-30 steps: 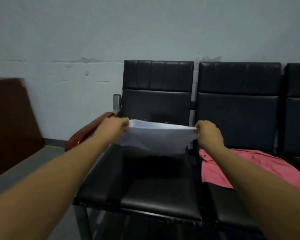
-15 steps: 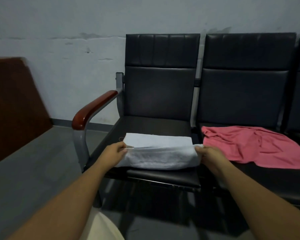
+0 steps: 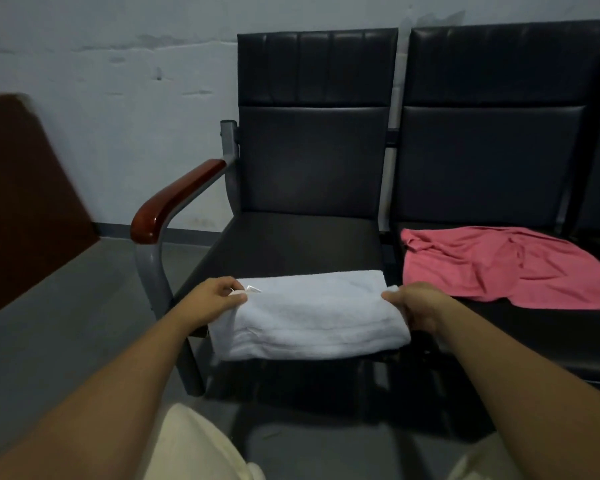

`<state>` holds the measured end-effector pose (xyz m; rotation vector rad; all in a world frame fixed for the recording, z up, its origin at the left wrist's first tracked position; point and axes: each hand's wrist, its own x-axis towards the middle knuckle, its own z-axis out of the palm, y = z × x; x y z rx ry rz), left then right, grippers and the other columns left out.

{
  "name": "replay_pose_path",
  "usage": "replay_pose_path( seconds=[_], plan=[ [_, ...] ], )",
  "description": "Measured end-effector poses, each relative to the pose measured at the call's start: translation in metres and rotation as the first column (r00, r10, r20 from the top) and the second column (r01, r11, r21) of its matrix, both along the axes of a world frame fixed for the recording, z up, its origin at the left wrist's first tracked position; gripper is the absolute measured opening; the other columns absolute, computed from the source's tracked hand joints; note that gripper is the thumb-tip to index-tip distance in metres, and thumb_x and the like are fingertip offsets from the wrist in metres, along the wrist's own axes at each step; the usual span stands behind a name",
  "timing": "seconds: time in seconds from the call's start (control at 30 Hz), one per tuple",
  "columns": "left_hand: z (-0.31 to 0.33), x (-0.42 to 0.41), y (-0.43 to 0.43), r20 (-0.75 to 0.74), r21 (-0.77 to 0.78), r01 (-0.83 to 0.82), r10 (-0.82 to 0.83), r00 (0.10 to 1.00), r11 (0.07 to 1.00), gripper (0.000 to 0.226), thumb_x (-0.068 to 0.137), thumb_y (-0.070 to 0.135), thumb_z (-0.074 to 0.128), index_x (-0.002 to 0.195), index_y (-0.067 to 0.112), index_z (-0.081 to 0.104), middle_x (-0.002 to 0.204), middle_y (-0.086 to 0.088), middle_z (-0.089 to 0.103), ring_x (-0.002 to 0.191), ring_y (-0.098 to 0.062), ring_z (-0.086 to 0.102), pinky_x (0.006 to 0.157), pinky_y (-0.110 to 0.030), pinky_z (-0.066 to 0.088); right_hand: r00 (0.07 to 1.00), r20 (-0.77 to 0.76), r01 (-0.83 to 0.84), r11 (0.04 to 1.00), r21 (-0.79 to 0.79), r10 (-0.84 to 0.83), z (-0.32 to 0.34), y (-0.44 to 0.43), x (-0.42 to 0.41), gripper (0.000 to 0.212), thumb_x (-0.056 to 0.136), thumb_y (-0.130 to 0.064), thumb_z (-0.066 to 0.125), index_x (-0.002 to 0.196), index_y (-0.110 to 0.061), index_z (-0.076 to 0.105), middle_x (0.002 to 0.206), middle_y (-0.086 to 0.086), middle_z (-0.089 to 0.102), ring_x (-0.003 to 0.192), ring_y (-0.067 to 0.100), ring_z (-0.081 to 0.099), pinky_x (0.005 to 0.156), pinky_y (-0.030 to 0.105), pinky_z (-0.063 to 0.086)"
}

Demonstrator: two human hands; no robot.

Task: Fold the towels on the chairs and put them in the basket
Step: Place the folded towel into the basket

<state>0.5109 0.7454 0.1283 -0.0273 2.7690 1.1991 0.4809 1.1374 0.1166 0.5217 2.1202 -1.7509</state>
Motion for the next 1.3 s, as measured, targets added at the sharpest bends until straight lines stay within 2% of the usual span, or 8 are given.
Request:
replay_pose_path(
  seconds=[0.17, 0.37, 0.47, 0.6, 0.77, 0.93, 1.1, 1.3],
  plan=[
    [-0.001, -0.025, 0.01, -0.128, -0.145, -0.131, 0.112, 0.985, 0.981, 0.014, 0.09, 0.034, 0.071, 0.094, 0.022, 0.067, 0.091, 0.003, 0.068, 0.086, -0.015, 0.064, 0.075, -0.035, 0.053, 0.957, -0.288, 0.084, 0.978, 0.193, -0.025, -0.002, -0.007, -0.014, 0.023, 0.089, -0.014, 0.073, 0.072, -0.009, 0.059, 0.069, 0.005, 0.057, 0.061, 0.016, 0.051, 0.051, 0.025, 0.037],
    [-0.006, -0.075, 0.012, -0.201, -0.144, -0.255, 0.224, 0.954, 0.956, 0.018, 0.088, 0.031, 0.074, 0.094, 0.015, 0.069, 0.089, 0.0, 0.067, 0.089, -0.021, 0.064, 0.065, -0.028, 0.044, 0.902, -0.431, 0.171, 0.945, 0.279, -0.036, 0.0, -0.021, -0.062, 0.023, 0.088, -0.016, 0.073, 0.073, -0.007, 0.06, 0.069, 0.008, 0.052, 0.064, 0.016, 0.047, 0.053, 0.029, 0.034],
    [-0.024, -0.093, 0.011, -0.166, -0.111, -0.327, 0.307, 0.937, 0.939, 0.052, 0.087, 0.041, 0.074, 0.129, 0.014, 0.058, 0.129, -0.01, 0.062, 0.116, -0.029, 0.058, 0.093, -0.042, 0.05, 0.901, -0.429, 0.251, 0.884, 0.395, -0.064, -0.012, -0.033, -0.078, 0.019, 0.088, -0.017, 0.068, 0.099, -0.002, 0.064, 0.09, 0.013, 0.064, 0.089, 0.03, 0.062, 0.07, 0.031, 0.043],
    [-0.047, -0.102, 0.006, -0.022, -0.257, -0.345, 0.351, 0.936, 0.903, 0.084, 0.084, 0.06, 0.068, 0.146, 0.013, 0.039, 0.145, -0.017, 0.046, 0.131, -0.039, 0.047, 0.107, -0.058, 0.041, 0.889, -0.424, 0.191, 0.701, 0.687, 0.173, -0.027, -0.062, -0.077, 0.047, 0.09, -0.019, 0.061, 0.131, 0.002, 0.049, 0.128, 0.023, 0.052, 0.117, 0.042, 0.052, 0.098, 0.047, 0.045],
    [-0.052, -0.094, 0.008, 0.036, -0.416, -0.331, 0.379, 0.925, 0.847, 0.086, 0.084, 0.061, 0.066, 0.145, 0.007, 0.037, 0.146, -0.02, 0.04, 0.134, -0.04, 0.041, 0.108, -0.055, 0.039, 0.695, -0.3, -0.151, 0.541, 0.827, 0.653, -0.044, -0.115, -0.04, 0.051, 0.099, -0.038, 0.047, 0.142, -0.01, 0.046, 0.152, 0.014, 0.038, 0.14, 0.03, 0.036, 0.117, 0.04, 0.027],
    [-0.05, -0.08, 0.007, 0.101, -0.47, -0.364, 0.459, 0.883, 0.804, 0.095, 0.082, 0.069, 0.063, 0.144, 0.002, 0.038, 0.146, -0.021, 0.041, 0.133, -0.04, 0.041, 0.107, -0.049, 0.041, 0.622, -0.131, -0.235, 0.344, 0.909, 0.772, -0.067, -0.149, -0.013, 0.054, 0.104, -0.044, 0.033, 0.149, -0.016, 0.035, 0.163, 0.013, 0.022, 0.151, 0.026, 0.014, 0.124, 0.045, 0.004],
    [-0.044, -0.063, 0.008, 0.193, -0.313, -0.338, 0.408, 0.892, 0.888, 0.046, 0.086, 0.051, 0.07, 0.088, 0.007, 0.058, 0.097, -0.006, 0.061, 0.095, -0.028, 0.061, 0.077, -0.033, 0.047, 0.611, -0.092, -0.263, 0.311, 0.913, 0.786, -0.071, -0.148, -0.022, 0.058, 0.106, -0.046, 0.022, 0.158, -0.02, 0.02, 0.167, 0.009, 0.006, 0.154, 0.022, 0.001, 0.125, 0.044, -0.004],
    [-0.038, -0.054, 0.019, 0.206, -0.281, -0.371, 0.433, 0.877, 0.885, 0.025, 0.084, 0.029, 0.071, 0.097, 0.011, 0.061, 0.113, -0.012, 0.067, 0.104, -0.031, 0.063, 0.091, -0.038, 0.052, 0.618, -0.088, -0.246, 0.298, 0.922, 0.781, -0.073, -0.149, -0.019, 0.058, 0.106, -0.045, 0.018, 0.158, -0.021, 0.017, 0.168, 0.007, 0.003, 0.154, 0.021, -0.001, 0.125, 0.044, -0.005]
  ],
)
